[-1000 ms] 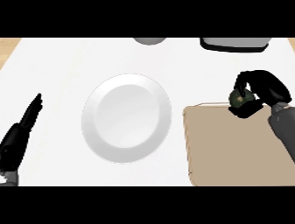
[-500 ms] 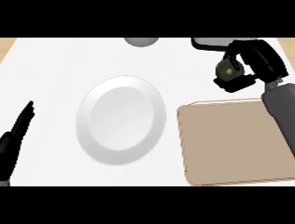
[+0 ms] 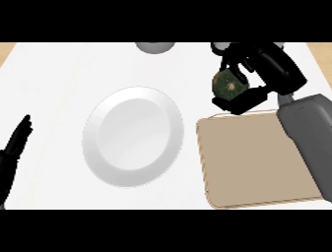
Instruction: Pick the squash from the tray and place it in the plate
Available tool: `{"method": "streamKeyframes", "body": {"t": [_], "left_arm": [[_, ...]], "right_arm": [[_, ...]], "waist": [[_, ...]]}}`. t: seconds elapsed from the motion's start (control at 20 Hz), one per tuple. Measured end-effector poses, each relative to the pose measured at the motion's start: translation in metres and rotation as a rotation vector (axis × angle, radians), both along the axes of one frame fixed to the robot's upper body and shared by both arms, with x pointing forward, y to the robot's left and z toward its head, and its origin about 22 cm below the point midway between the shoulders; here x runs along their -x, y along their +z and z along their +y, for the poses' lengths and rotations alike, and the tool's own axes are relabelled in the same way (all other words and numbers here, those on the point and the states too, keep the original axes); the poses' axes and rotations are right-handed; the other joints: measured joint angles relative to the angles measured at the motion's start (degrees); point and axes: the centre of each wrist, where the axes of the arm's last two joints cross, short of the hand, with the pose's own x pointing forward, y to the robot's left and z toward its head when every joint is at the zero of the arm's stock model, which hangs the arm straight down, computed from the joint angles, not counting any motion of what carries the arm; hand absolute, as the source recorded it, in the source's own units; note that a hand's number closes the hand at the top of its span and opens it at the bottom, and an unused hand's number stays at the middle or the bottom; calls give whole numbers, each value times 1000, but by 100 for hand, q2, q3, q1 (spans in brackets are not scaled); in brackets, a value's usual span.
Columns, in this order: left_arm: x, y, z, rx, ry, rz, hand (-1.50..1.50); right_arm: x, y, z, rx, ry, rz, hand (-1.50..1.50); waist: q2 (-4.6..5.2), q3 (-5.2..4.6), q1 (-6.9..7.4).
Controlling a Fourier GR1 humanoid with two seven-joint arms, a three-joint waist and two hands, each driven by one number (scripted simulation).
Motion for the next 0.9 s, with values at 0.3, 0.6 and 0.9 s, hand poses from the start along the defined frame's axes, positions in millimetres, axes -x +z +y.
{"method": "streamKeyframes", "body": {"t": [0.3,0.6,0.9], "left_arm": [[-5,-5,-7,-2,-3,4,0],[-8,-4,-11,0,-12,5,0],[-6,-3,-11,-3,-23,4,0]], "right_arm": [[20,13,70,-34,66,46,150],[33,7,140,-18,81,133,150],[34,-13,183,71,92,213,150]], "waist": [[11,-1,17],[24,0,68],[38,0,128]]}}
